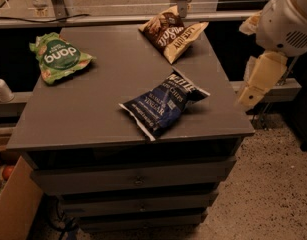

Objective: Move blue chip bag near green rice chip bag

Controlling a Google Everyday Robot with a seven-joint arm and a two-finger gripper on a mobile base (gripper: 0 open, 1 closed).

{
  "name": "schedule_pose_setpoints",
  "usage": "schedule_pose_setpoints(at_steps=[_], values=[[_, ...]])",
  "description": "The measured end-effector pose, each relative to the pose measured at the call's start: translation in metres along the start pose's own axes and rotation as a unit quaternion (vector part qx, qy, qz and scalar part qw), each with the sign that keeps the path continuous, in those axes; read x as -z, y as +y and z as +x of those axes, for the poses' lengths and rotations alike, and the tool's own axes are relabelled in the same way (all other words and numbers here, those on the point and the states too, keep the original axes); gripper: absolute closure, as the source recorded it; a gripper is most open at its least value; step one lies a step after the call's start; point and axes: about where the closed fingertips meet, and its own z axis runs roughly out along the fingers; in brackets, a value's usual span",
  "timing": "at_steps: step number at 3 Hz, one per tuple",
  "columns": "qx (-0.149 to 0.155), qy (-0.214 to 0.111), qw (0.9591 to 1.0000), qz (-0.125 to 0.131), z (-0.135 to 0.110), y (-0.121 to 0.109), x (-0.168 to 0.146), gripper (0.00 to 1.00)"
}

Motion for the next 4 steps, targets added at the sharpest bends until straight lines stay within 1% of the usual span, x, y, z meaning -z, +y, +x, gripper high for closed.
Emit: schedule_pose_setpoints(at_steps=[1, 2, 3, 4], values=[[0.002, -0.029, 0.9995, -0.012, -0.021, -0.01, -0.032, 0.0], [0.004, -0.051, 0.9983, -0.029, -0.027, -0.011, -0.079, 0.0], [0.005, -0.061, 0.9971, -0.046, -0.021, -0.009, -0.138, 0.0], [-0.002, -0.065, 0.9959, -0.062, -0.01, -0.008, -0.189, 0.0]])
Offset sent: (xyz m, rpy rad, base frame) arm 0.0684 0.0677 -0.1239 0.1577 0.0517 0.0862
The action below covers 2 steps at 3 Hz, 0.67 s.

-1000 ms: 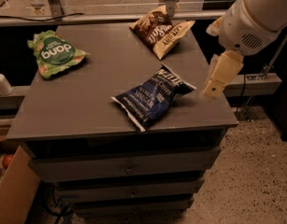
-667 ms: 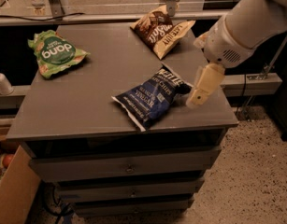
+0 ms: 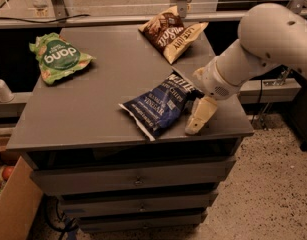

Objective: Move blue chip bag near green rice chip bag

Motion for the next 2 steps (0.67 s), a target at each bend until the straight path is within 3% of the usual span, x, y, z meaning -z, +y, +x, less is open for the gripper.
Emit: schedule_pose_setpoints(at_steps=[1, 2], values=[[-0.018, -0.002, 0.9998, -0.009, 0.0041, -0.0109, -0.0196, 0.19], [-0.018, -0.002, 0.9998, -0.009, 0.0022, -0.0116, -0.0161, 0.41]])
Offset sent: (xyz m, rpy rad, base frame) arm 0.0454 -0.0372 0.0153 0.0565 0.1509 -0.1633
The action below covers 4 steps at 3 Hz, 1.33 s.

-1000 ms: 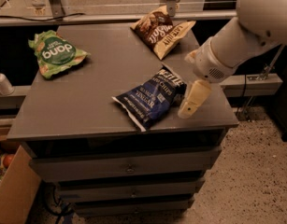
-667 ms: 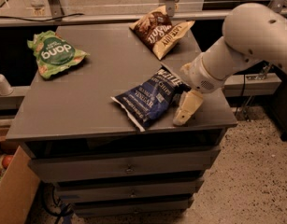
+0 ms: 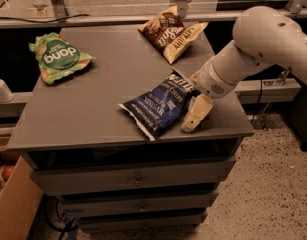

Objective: Move blue chip bag near green rice chip bag

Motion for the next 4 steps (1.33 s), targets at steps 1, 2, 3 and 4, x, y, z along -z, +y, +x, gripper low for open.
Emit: schedule_pose_setpoints(at_steps=[1, 2, 3, 4], values=[[0.0, 0.0, 1.0, 0.0, -0.004, -0.001, 0.007, 0.65], [0.0, 0.0, 1.0, 0.0, -0.008, -0.002, 0.014, 0.87], [0.0, 0.0, 1.0, 0.0, -0.011, -0.003, 0.019, 1.0], [0.0, 0.0, 1.0, 0.0, -0.011, -0.003, 0.019, 1.0]])
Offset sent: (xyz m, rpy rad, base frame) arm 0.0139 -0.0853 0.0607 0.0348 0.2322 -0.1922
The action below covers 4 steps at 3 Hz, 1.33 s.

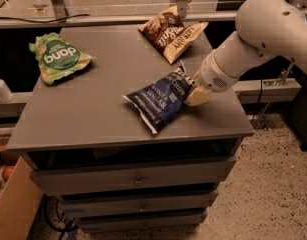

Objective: Move blue chip bag near green rice chip bag

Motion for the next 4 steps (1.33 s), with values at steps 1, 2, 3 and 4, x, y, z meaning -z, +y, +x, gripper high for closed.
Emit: schedule_pose_setpoints(at_steps=[1, 2, 3, 4], values=[[-0.021, 0.003, 0.9997, 0.01, -0.001, -0.009, 0.039, 1.0], [-0.065, -0.015, 0.9968, 0.044, -0.011, -0.027, 0.127, 1.0], [-0.086, -0.041, 0.9928, 0.073, -0.029, -0.036, 0.176, 1.0], [-0.086, -0.041, 0.9928, 0.073, -0.029, -0.036, 0.175, 1.0]])
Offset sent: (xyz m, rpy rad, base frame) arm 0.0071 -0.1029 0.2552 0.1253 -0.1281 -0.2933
